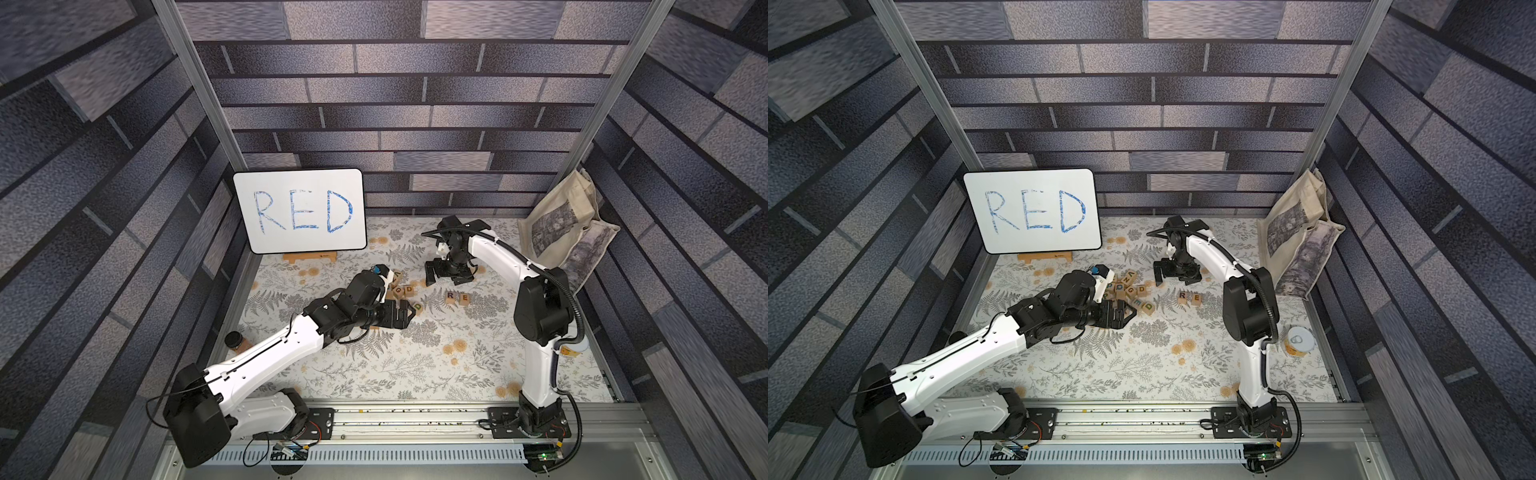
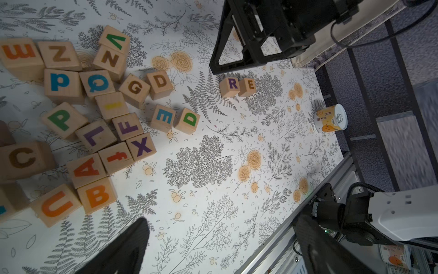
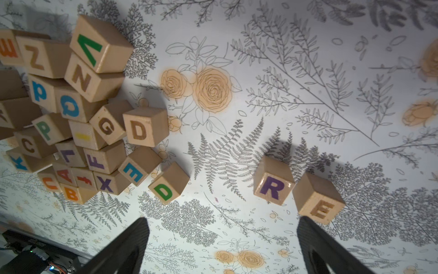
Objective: Assemble the uppercase word "red" with letter blocks
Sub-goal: Pick up the letter block from the center of the board.
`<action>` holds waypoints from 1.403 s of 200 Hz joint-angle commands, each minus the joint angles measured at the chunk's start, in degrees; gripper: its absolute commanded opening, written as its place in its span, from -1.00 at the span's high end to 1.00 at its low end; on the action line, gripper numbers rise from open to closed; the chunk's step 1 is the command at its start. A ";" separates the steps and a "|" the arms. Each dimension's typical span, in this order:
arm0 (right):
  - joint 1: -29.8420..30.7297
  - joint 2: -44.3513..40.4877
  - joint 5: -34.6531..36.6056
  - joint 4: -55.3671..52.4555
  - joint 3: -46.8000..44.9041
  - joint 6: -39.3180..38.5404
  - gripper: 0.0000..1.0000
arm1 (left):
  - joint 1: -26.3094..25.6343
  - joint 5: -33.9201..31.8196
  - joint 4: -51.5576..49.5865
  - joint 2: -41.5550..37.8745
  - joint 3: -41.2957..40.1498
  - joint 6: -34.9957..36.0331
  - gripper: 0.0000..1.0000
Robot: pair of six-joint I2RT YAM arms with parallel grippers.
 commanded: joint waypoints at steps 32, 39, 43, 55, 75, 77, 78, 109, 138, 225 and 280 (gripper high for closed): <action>4.91 -1.50 -0.10 3.93 -3.58 -6.12 -1.00 | 1.09 -3.39 -4.68 -8.77 -5.66 -3.25 -1.00; 5.39 -1.50 -0.03 4.46 -3.99 -6.62 -1.00 | 1.15 -3.75 -5.10 -9.90 -6.37 -3.54 -1.00; 5.69 -1.44 -0.07 4.67 -4.12 -6.88 -1.00 | 1.20 -3.82 -5.30 -10.56 -6.79 -3.77 -1.00; 6.43 -1.33 -0.08 5.06 -4.32 -7.63 -0.99 | 1.20 -4.26 -5.96 -12.47 -7.93 -4.49 -1.00; 7.72 -1.04 0.20 5.67 -4.59 -8.52 -0.91 | 1.25 -4.91 -7.15 -15.56 -9.88 -5.82 -1.00; 7.82 -0.99 0.24 5.69 -4.66 -8.56 -0.89 | 1.28 -4.97 -7.21 -15.88 -10.01 -5.95 -1.00; 7.86 -0.98 0.25 5.69 -4.67 -8.59 -0.89 | 1.24 -5.02 -7.23 -16.05 -10.08 -6.07 -1.00; 9.57 1.02 0.67 6.21 -5.33 -9.38 -0.61 | 1.30 -6.12 -8.87 -20.22 -12.09 -7.91 -1.00; 10.73 2.40 1.17 6.30 -6.24 -9.84 -0.29 | 1.32 -6.83 -10.59 -22.68 -12.85 -8.72 -1.00; 12.72 5.27 2.09 7.53 -8.20 -9.76 -0.18 | 1.33 -8.54 -11.82 -25.71 -13.79 -10.56 -1.00; 12.72 6.64 2.72 7.37 -6.64 -8.90 0.06 | 1.38 -8.73 -11.47 -25.52 -13.84 -10.84 -1.00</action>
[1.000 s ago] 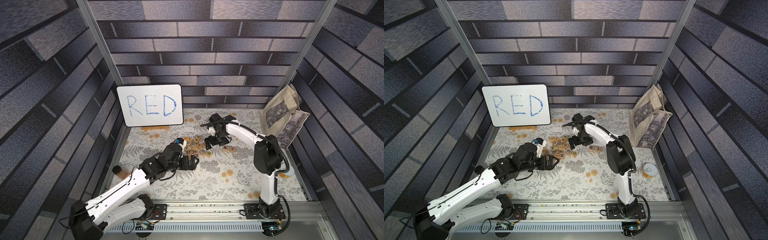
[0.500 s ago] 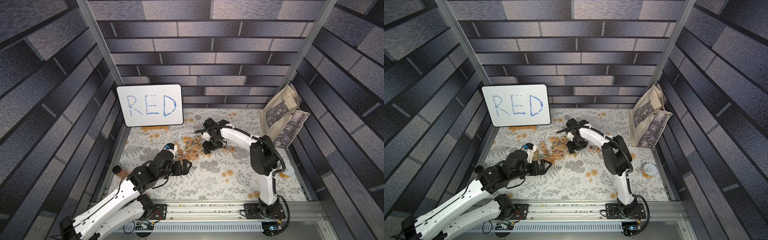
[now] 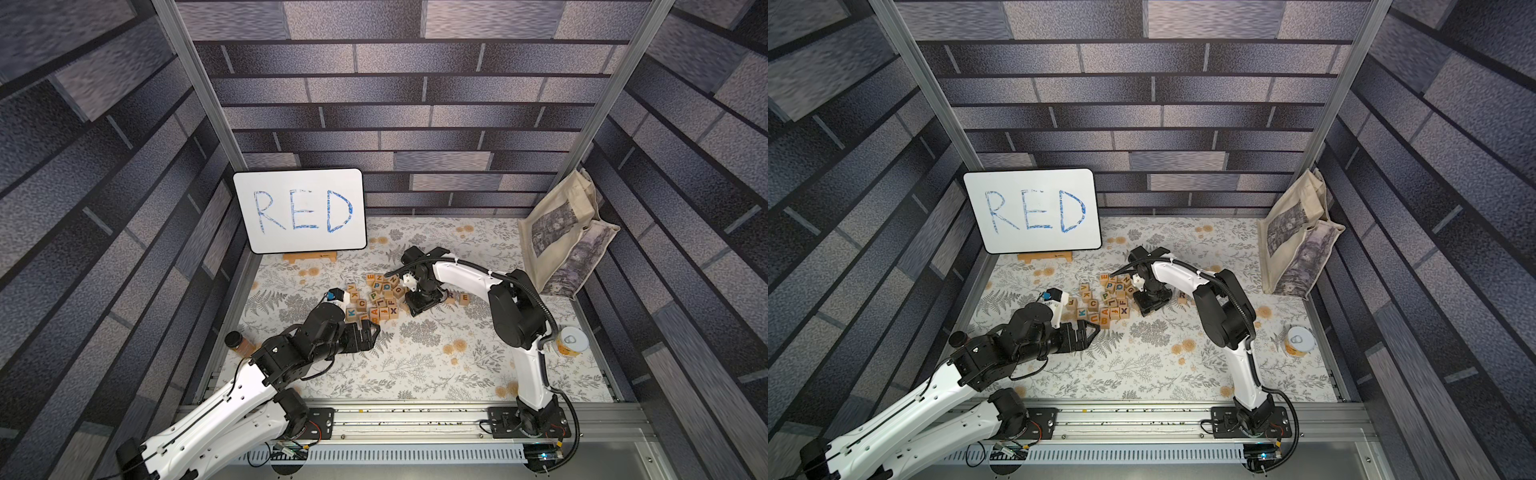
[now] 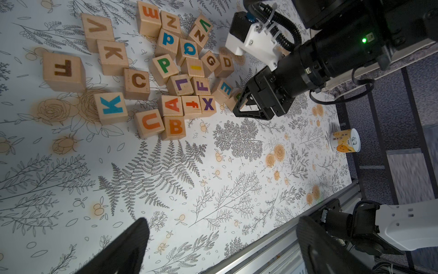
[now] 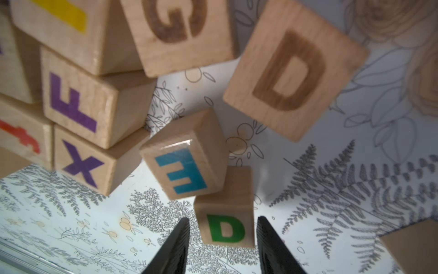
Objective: Assemble the uppercase word "red" with letter blocks
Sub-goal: Pick up the letter block from the center of the board.
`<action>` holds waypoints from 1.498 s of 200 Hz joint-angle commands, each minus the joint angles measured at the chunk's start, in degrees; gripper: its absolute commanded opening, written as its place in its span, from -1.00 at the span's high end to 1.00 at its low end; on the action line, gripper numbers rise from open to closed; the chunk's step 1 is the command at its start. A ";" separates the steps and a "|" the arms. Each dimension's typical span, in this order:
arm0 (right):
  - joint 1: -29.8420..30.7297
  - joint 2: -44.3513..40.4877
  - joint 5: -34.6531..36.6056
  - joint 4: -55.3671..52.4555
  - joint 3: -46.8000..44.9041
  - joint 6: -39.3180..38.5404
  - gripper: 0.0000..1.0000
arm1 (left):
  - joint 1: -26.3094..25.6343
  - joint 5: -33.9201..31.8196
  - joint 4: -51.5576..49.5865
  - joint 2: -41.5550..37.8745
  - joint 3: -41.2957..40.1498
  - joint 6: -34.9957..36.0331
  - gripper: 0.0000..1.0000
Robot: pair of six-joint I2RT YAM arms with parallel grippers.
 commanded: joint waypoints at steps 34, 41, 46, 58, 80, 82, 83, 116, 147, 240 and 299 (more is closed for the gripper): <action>0.46 1.82 1.68 -0.52 2.18 1.15 0.46 | 0.38 -1.14 -0.89 -0.65 -0.92 -1.22 -1.00; 0.46 1.69 1.95 -0.61 2.22 1.38 0.49 | 0.37 -1.14 -0.85 -0.68 -0.94 -1.31 -1.00; 0.46 1.50 2.13 -0.69 2.22 1.64 0.49 | 0.35 -1.14 -0.87 -0.72 -0.92 -1.34 -1.00; 0.46 1.02 2.20 -0.71 2.13 2.09 0.51 | 0.39 -1.23 -0.83 -0.87 -1.02 -1.42 -1.00; 0.46 0.00 2.36 -1.10 2.39 2.90 0.54 | 0.39 -1.32 -0.71 -1.21 -1.28 -1.64 -1.00; 0.46 -0.03 2.40 -1.18 2.44 3.00 0.54 | 0.33 -1.32 -0.65 -1.26 -1.28 -1.68 -1.00; 0.46 -0.01 2.42 -1.21 2.46 2.97 0.54 | 0.36 -1.32 -0.68 -1.25 -1.32 -1.69 -1.00; 0.46 -1.28 3.75 -3.33 4.75 3.61 0.57 | 0.38 -1.40 -0.45 -1.37 -1.02 -1.64 -1.00; 0.46 -1.21 5.71 -6.50 8.54 3.91 0.60 | 0.80 -1.59 -0.49 -0.42 0.36 -0.82 -1.00; 0.03 -0.92 8.68 -12.39 16.38 4.43 0.62 | 4.41 2.94 2.33 6.00 5.61 3.05 -1.00; -2.54 -4.38 8.88 -12.18 12.64 6.11 0.63 | 5.26 5.38 4.01 8.90 7.20 4.18 -1.00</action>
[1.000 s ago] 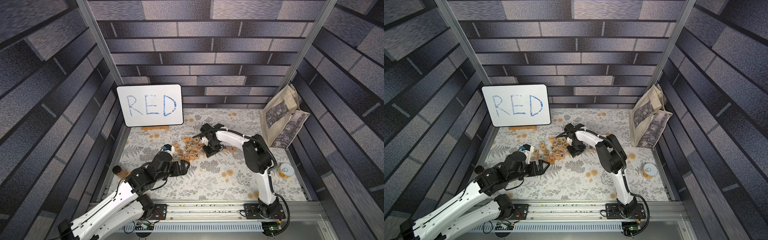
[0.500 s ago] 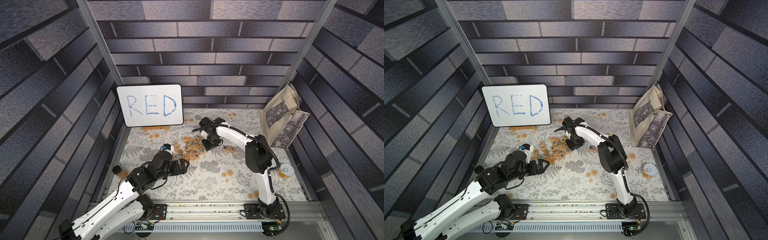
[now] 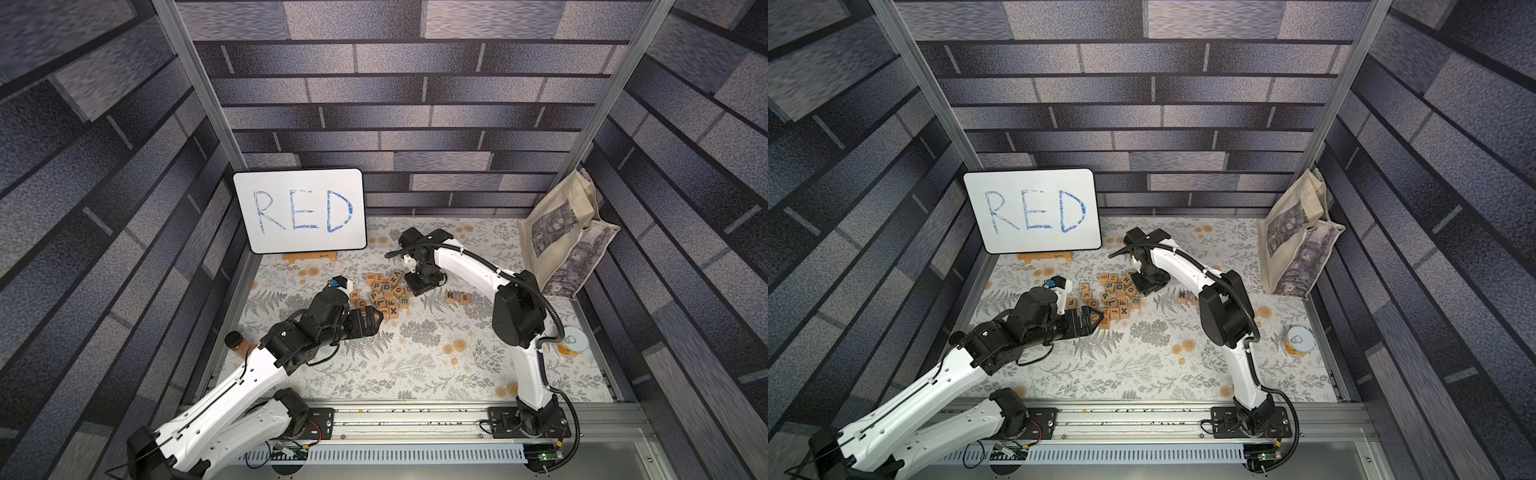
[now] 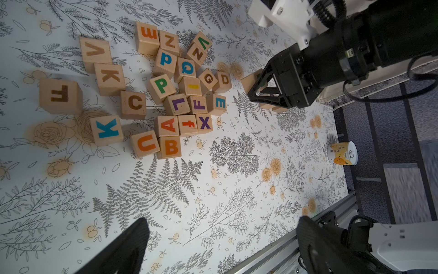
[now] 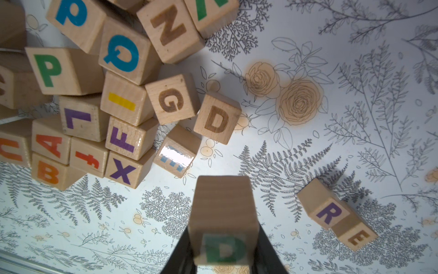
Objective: Assemble the uppercase word "red" with letter blocks
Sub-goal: Pick up the letter block from the center of the board, then place the letter block at the center of the board.
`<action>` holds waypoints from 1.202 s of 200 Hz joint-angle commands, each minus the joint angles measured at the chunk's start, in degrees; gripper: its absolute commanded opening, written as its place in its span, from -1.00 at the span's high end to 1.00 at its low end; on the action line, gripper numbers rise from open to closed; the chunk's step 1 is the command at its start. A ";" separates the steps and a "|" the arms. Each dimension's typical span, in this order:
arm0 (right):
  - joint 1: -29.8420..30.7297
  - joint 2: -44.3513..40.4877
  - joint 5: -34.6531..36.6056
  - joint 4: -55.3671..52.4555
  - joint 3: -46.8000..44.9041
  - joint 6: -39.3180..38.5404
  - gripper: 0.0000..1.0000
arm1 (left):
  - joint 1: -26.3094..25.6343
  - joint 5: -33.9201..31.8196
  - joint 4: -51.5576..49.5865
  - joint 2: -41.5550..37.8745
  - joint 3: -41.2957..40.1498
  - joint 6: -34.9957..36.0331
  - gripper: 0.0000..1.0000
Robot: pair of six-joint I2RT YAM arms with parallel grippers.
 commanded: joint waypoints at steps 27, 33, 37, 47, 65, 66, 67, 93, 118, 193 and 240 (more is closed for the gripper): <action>-3.73 -7.94 -0.23 -0.86 -5.24 3.09 0.63 | 0.35 2.71 2.21 2.37 2.86 2.16 -1.00; -4.12 -8.52 -0.32 -0.63 -5.93 3.25 0.63 | 0.39 2.90 2.47 2.69 2.85 2.22 -1.00; -4.22 -8.92 -0.43 -0.44 -6.45 3.40 0.63 | 0.39 3.07 2.58 2.86 2.92 2.27 -1.00; -4.84 -9.74 -0.42 -0.24 -7.54 3.63 0.63 | 0.40 3.40 2.92 3.38 3.08 2.28 -1.00; -5.85 -11.27 -0.75 0.35 -9.82 4.14 0.63 | 0.34 3.90 3.62 4.44 3.40 2.43 -1.00; -5.93 -11.40 -0.76 0.36 -9.95 4.19 0.63 | 0.33 3.94 3.69 4.50 3.39 2.40 -1.00; -5.92 -11.55 -0.81 0.42 -10.10 4.22 0.63 | 0.36 3.96 3.68 4.53 3.42 2.44 -1.00; -7.54 -14.00 -1.25 1.60 -13.55 5.03 0.63 | 0.31 4.75 4.47 6.08 4.03 2.73 -1.00; -8.76 -16.18 -1.12 2.48 -16.74 5.59 0.63 | -0.01 5.33 5.45 7.68 4.50 2.83 -1.00; -12.95 -21.56 -1.90 5.12 -24.81 7.19 0.63 | -2.04 6.53 8.48 14.21 6.78 3.77 -1.00; -15.90 -24.10 -1.91 6.18 -28.62 7.42 0.64 | -3.37 7.36 10.21 19.23 9.23 4.72 -1.00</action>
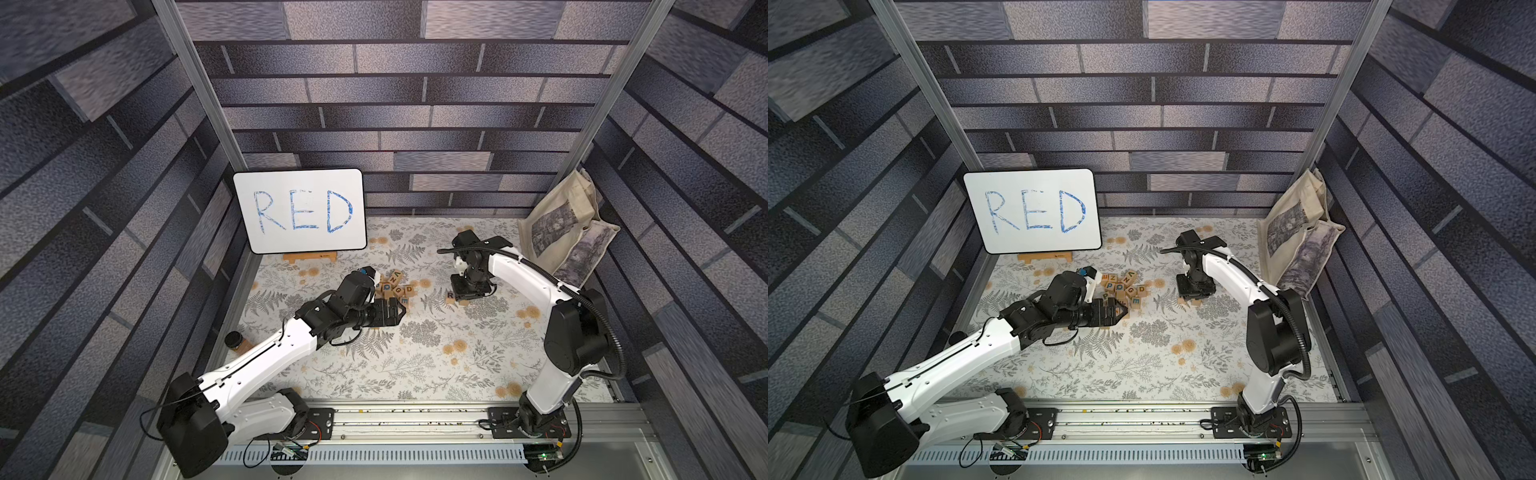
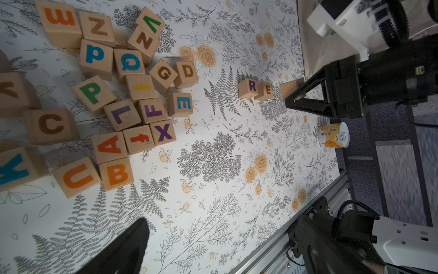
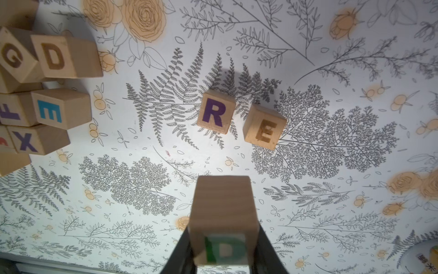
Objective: Assemble the uppercase word "red" with letter blocks
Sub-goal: Place the letter block at the center of the board.
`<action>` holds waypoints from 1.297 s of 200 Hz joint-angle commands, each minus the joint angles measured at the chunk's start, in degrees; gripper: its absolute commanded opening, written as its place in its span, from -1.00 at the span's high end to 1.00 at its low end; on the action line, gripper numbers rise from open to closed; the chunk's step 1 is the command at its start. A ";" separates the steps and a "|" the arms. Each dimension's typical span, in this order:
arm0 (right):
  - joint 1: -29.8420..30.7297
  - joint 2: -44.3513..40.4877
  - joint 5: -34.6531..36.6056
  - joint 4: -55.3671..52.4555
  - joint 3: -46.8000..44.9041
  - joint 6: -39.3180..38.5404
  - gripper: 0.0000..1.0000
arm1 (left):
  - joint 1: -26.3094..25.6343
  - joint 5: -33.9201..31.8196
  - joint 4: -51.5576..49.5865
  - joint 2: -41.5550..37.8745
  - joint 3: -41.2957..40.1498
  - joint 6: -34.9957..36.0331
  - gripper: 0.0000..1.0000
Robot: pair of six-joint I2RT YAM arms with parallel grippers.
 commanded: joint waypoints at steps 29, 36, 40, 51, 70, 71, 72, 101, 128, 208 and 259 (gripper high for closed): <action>-2.40 -3.59 0.25 1.42 -4.00 1.07 0.64 | -1.56 1.59 3.05 4.46 3.68 2.07 -1.00; -2.77 -3.83 0.13 1.61 -4.46 1.12 0.64 | -1.82 1.59 3.24 5.00 3.94 2.15 -1.00; -2.90 -3.93 0.03 1.76 -4.79 1.11 0.64 | -1.98 1.55 3.29 5.24 4.14 2.26 -1.00; -3.42 -4.14 0.03 2.04 -5.43 1.20 0.64 | -2.44 1.59 3.30 6.10 4.61 2.54 -1.00; -4.19 -4.56 0.12 2.58 -6.54 1.38 0.64 | -3.21 1.34 3.11 7.48 5.54 3.19 -1.00; -4.21 -4.57 0.12 2.66 -6.63 1.38 0.64 | -3.22 1.33 3.11 7.54 5.54 3.22 -1.00; -4.22 -4.57 0.12 2.70 -6.63 1.38 0.64 | -3.31 1.33 3.12 7.56 5.63 3.24 -1.00; -5.39 -4.84 -0.15 3.61 -8.11 1.38 0.64 | -4.10 1.09 3.32 8.97 6.32 3.47 -1.00; -6.21 -4.56 -0.23 4.20 -8.93 1.00 0.64 | -4.77 0.99 3.68 10.00 6.75 3.52 -1.00; -8.37 -2.93 -0.22 5.81 -10.33 -0.29 0.64 | -5.55 1.15 3.91 13.19 8.67 4.29 -1.00; -9.48 -0.69 -0.38 6.69 -9.89 -0.92 0.64 | -5.51 1.85 2.75 15.96 11.41 5.88 -1.00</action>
